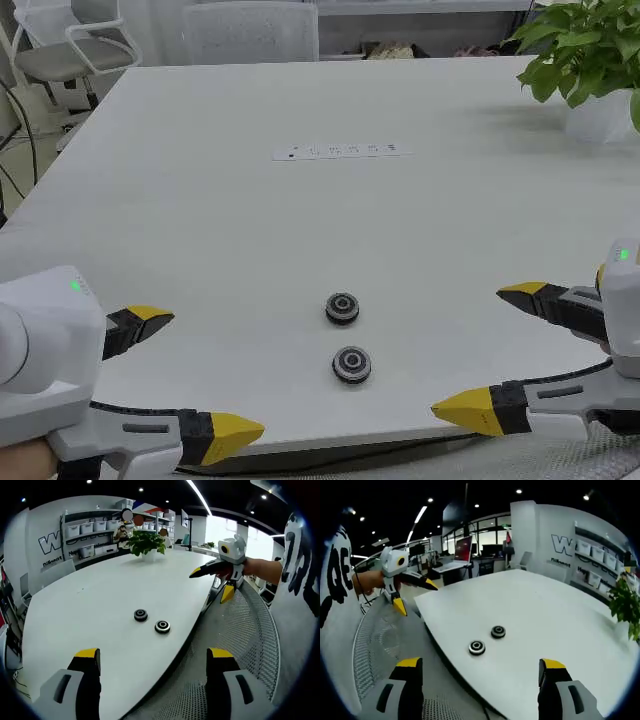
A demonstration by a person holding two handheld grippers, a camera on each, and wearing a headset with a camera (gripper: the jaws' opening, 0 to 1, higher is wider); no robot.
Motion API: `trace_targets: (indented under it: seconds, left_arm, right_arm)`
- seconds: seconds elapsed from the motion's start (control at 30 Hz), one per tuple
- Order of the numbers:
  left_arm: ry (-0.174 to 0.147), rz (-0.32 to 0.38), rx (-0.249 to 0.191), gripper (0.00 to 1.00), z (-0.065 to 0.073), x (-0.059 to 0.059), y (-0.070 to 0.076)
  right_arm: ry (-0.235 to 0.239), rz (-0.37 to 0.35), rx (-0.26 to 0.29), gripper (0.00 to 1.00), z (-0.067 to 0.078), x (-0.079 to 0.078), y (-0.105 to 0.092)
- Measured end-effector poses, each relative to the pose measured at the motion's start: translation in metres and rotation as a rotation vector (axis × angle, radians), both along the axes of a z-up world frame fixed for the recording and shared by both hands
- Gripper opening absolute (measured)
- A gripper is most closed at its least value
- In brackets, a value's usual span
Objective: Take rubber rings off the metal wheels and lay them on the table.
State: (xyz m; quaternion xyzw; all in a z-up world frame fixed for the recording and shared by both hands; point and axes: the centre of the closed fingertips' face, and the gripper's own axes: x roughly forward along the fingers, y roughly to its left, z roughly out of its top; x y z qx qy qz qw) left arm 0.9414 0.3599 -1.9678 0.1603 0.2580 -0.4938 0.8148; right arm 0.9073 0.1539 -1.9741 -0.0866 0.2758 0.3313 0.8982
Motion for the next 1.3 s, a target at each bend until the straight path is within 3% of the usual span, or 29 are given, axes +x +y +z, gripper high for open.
trace_targets:
  seconds: [1.3]
  left_arm:
    - [-0.014, -0.013, 0.003, 0.86, 0.005, 0.015, -0.014]
  right_arm:
    - [0.001, 0.002, -0.006, 0.95, 0.004, 0.008, -0.016]
